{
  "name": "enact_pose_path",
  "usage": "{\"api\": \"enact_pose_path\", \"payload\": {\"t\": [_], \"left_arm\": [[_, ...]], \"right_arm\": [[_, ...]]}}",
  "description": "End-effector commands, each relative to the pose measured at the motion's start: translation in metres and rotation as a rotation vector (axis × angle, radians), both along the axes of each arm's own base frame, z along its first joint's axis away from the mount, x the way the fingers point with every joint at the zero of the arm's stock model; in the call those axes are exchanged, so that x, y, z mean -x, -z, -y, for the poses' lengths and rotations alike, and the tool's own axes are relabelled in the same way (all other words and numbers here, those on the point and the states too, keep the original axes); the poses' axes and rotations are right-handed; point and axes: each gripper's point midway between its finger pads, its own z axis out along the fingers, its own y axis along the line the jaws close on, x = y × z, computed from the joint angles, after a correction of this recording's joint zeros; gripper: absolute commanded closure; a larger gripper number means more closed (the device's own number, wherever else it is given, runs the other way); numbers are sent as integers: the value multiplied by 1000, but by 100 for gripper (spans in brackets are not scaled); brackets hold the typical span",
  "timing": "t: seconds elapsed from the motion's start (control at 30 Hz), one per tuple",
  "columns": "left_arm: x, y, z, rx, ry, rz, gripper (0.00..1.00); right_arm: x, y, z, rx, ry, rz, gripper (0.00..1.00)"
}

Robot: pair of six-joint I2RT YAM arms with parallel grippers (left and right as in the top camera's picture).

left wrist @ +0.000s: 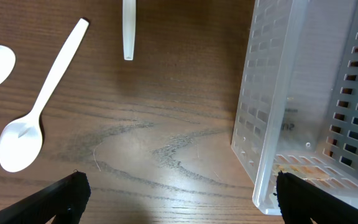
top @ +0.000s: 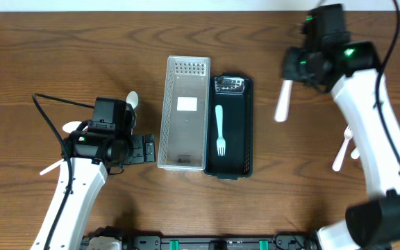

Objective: Pack container
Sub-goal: 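Carry the white spoon into the dark basket and release it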

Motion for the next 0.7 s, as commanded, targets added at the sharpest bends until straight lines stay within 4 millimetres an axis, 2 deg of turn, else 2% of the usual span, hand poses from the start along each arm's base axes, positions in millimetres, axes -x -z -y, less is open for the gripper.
{"api": "enact_pose_path", "payload": {"t": [0.0,0.1,0.2,0.33,0.47,0.57,0.67], "left_arm": [[-2,-4,-3,-10,-5,8,2],[-2,-4,-3,-10,-5,8,2],[-2,-4,-3,-10,-5,8,2],[-2,-4,-3,-10,-5,8,2],[-2,-4,-3,-10,-5,8,2],[-2,-4,-3,-10,-5,8,2],[-2,-4,-3,-10,-5,8,2]], "right_arm": [[14,7,-46,-40,-12,-35,94],[23,24,-70,-9,-5,-66,94],[30,51,-89,25,-15,-120,94],[36,97,-105,78,-44,-218,93],[39,138,-113,127,-64,-303,92],[41,154,-115,146,-72,-334,92],[39,156,-116,149,-84,-329,88]]}}
